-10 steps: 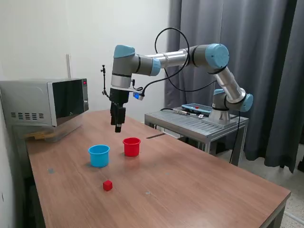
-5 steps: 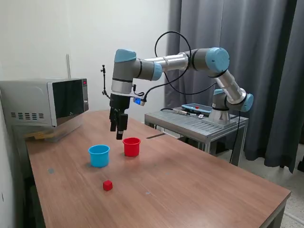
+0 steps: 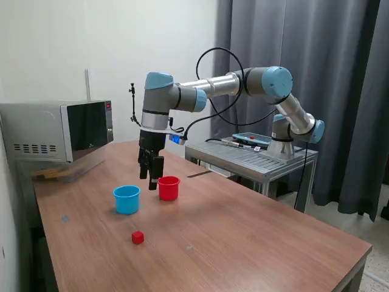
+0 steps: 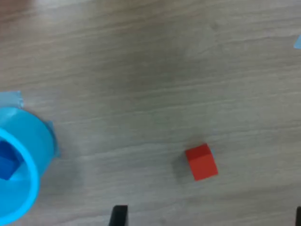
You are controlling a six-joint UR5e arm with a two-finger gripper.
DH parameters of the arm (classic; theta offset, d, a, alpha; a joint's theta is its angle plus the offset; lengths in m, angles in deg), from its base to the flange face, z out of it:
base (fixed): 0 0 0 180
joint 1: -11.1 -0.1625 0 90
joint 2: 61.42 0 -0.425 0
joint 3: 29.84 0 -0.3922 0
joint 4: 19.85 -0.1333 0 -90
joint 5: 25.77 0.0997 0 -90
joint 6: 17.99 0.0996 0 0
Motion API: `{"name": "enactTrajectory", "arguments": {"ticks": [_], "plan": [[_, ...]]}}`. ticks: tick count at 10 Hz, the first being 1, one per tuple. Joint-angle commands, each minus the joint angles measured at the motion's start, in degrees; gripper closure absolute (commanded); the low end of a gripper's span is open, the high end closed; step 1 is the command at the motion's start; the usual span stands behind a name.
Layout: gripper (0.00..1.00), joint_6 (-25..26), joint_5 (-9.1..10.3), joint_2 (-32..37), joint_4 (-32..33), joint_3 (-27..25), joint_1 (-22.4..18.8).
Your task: Place red objects in the red bin, and blue objects in the blue bin.
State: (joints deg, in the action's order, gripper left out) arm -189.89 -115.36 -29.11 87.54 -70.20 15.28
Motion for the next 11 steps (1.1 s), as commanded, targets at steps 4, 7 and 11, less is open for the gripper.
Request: {"name": "enactTrajectory", "arguments": {"ticks": [4,7,11], "plan": [[0.0,-1.34,0.03,-1.81,8.45,-1.3,-0.23],[0.0,-1.34,0.03,-2.08,15.12,-4.98,-0.4],[0.0,-1.25,0.03,-1.46,25.13,-12.1,-0.58]]}}
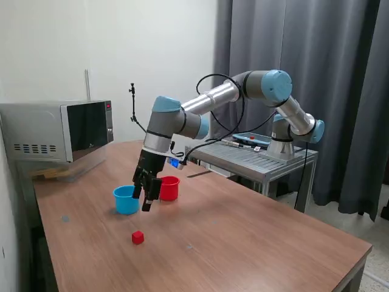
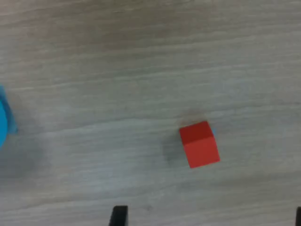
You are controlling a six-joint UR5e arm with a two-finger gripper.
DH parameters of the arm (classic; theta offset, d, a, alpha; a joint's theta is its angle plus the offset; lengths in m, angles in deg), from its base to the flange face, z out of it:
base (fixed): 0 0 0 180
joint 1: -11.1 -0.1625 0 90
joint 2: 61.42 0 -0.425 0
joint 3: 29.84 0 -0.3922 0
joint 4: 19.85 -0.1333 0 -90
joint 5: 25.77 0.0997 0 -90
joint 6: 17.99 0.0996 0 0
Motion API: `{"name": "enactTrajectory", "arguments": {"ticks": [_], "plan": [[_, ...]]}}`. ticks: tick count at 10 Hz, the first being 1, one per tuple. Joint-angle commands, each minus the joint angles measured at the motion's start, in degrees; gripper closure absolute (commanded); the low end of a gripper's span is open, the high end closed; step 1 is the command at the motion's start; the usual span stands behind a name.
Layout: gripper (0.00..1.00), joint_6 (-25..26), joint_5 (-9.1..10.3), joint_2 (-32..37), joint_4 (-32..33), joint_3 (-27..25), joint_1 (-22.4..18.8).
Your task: Place red objects in the red bin, and blue objects in the blue bin.
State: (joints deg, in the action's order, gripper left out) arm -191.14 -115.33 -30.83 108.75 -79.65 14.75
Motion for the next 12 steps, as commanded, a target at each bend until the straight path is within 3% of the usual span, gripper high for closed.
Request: {"name": "enactTrajectory", "arguments": {"ticks": [1,2,3,7,12], "plan": [[0.0,-1.12,0.26,0.43,6.02,-3.79,-0.04],[0.0,-4.18,3.05,0.69,6.48,-4.67,-0.04],[0.0,-5.34,4.03,0.87,8.22,-5.38,-0.04],[0.0,-6.76,4.04,0.18,10.0,-5.56,0.05],[0.0,-6.15,4.48,-4.48,9.74,1.38,-0.48]]}}
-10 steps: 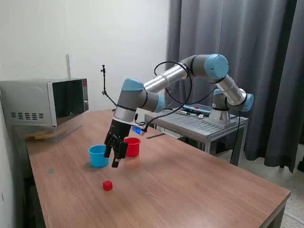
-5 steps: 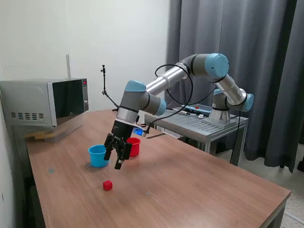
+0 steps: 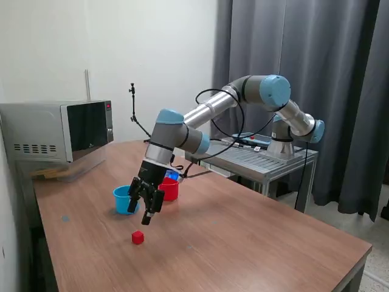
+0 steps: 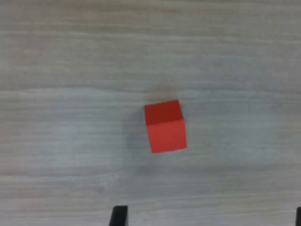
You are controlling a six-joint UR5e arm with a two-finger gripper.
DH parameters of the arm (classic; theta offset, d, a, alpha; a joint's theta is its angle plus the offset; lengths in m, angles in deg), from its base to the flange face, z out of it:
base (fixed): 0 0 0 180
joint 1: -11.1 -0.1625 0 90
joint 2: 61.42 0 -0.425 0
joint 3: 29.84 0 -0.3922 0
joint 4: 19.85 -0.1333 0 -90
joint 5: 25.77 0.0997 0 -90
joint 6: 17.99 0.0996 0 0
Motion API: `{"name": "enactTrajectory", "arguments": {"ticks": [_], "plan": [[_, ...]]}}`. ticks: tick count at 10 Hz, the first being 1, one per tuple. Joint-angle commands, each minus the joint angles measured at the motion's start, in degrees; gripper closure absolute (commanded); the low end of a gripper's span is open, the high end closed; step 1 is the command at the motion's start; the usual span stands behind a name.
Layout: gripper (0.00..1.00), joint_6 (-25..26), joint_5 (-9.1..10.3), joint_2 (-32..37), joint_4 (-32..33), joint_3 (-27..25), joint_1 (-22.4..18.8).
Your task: Place red objects in the red bin, and blue objects in the blue bin.
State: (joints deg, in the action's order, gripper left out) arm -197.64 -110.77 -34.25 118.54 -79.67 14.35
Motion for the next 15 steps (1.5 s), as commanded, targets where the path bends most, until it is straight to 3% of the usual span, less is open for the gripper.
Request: {"name": "enactTrajectory", "arguments": {"ticks": [1,4,9,15], "plan": [[0.0,0.35,-0.34,-1.85,-0.04,1.84,-0.08],[0.0,0.35,-2.09,-3.35,-1.18,2.89,0.0],[0.0,0.27,-1.75,-4.93,-1.54,3.42,0.27],[0.0,-10.27,-0.08,-5.46,-6.54,4.65,0.44]]}}
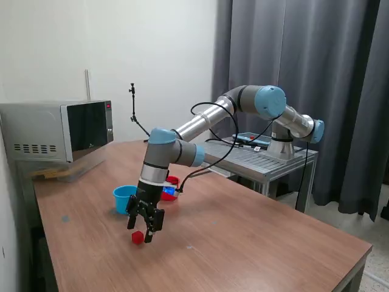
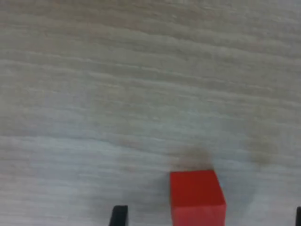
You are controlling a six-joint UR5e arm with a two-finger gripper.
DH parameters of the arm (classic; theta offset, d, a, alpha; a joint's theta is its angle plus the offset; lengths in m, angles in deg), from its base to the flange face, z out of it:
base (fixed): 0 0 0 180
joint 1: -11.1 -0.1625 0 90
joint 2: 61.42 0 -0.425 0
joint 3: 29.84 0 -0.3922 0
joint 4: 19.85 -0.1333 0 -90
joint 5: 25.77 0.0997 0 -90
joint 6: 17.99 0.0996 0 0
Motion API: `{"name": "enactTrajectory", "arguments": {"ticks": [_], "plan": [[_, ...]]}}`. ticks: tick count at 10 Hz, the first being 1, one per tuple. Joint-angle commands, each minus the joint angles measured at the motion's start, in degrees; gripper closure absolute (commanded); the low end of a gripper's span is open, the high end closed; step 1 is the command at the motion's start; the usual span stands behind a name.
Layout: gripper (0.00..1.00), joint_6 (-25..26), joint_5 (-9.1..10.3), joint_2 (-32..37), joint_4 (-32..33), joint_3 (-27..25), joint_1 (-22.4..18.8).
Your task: Place red objects in the red bin, and blue objects in the blue bin.
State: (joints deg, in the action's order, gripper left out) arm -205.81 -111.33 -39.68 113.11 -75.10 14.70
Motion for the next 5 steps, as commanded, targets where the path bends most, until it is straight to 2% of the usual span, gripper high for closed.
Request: {"name": "enactTrajectory", "arguments": {"ticks": [1,5], "plan": [[0.0,-2.2,0.49,-0.03,-1.47,0.0,0.17],[0.0,-2.64,0.49,0.06,-1.39,0.09,0.44]]}}
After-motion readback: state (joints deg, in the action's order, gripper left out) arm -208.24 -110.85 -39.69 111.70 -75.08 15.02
